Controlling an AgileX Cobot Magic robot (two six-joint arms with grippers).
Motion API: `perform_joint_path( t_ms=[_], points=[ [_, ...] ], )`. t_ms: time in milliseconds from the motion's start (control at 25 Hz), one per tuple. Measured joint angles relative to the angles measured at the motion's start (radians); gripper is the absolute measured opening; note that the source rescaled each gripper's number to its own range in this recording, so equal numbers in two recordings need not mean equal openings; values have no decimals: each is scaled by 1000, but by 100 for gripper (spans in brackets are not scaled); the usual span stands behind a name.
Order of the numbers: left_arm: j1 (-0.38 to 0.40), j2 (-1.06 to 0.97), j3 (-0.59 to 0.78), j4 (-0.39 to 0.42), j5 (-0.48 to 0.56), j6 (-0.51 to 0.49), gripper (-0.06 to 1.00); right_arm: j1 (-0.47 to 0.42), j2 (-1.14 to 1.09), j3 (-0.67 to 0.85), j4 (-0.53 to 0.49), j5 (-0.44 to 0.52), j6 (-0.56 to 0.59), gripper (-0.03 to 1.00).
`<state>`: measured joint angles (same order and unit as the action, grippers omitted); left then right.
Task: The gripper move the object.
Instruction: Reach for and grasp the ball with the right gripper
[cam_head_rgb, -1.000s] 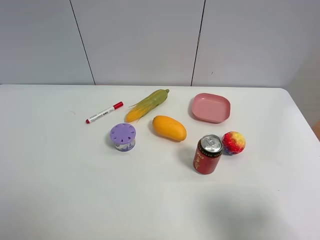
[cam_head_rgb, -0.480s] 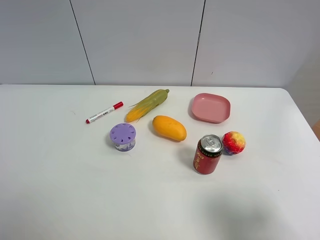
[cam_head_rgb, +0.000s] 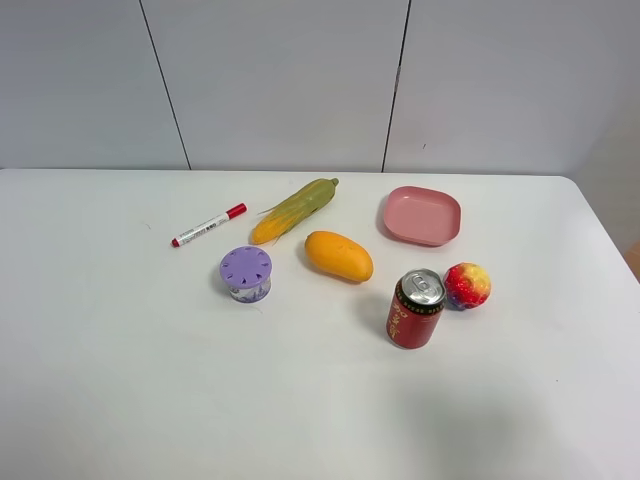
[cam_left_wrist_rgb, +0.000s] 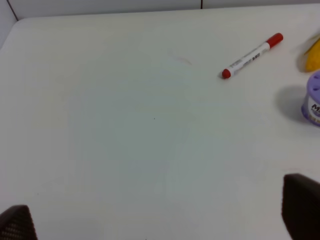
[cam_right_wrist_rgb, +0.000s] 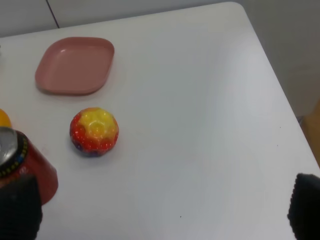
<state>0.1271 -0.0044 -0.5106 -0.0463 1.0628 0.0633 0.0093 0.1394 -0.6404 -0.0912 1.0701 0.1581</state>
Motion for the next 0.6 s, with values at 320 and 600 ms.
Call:
perform_joint_path(
  t_ms=[320, 600],
  points=[
    [0, 0, 0, 0, 0, 0, 100, 0, 449, -313, 1, 45, 18, 100],
    [0, 0, 0, 0, 0, 0, 100, 0, 845, -549, 20, 141, 18, 100]
  ],
)
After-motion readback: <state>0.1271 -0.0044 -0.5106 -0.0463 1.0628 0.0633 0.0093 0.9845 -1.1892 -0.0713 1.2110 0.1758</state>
